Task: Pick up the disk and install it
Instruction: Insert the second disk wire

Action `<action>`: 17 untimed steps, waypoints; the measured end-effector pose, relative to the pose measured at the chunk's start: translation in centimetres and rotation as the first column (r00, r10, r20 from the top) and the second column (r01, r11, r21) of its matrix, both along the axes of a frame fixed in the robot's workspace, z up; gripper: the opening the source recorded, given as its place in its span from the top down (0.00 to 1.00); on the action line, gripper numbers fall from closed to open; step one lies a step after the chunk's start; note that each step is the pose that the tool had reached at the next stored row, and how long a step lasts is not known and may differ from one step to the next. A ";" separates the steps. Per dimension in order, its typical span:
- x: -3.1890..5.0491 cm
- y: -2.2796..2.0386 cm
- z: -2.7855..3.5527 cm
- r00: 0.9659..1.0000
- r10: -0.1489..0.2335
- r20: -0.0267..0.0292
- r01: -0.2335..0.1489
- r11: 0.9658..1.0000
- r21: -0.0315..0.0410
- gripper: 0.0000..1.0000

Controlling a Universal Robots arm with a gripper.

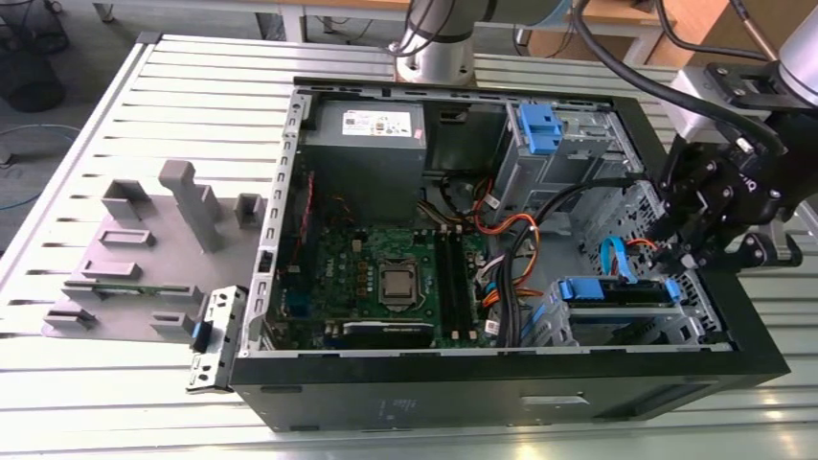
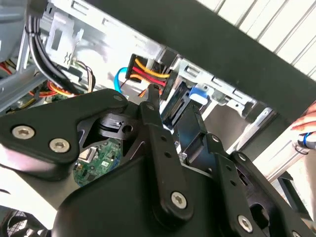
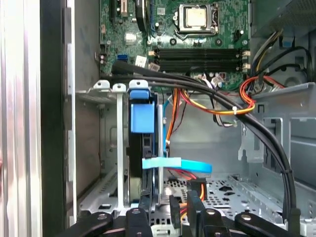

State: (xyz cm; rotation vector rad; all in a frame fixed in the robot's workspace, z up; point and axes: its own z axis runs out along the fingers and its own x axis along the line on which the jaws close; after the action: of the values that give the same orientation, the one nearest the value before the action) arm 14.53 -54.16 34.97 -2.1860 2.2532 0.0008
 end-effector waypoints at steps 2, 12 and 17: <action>0.17 0.00 -0.12 1.000 0.000 0.000 0.000 1.000 -0.002 0.58; 0.81 0.03 -0.75 1.000 0.000 0.000 0.000 1.000 -0.011 0.58; 0.83 0.03 -0.80 1.000 0.000 0.000 0.000 1.000 -0.012 0.58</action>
State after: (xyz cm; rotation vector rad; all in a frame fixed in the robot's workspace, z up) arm 15.37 -54.14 34.18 -2.1919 2.2593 -0.0130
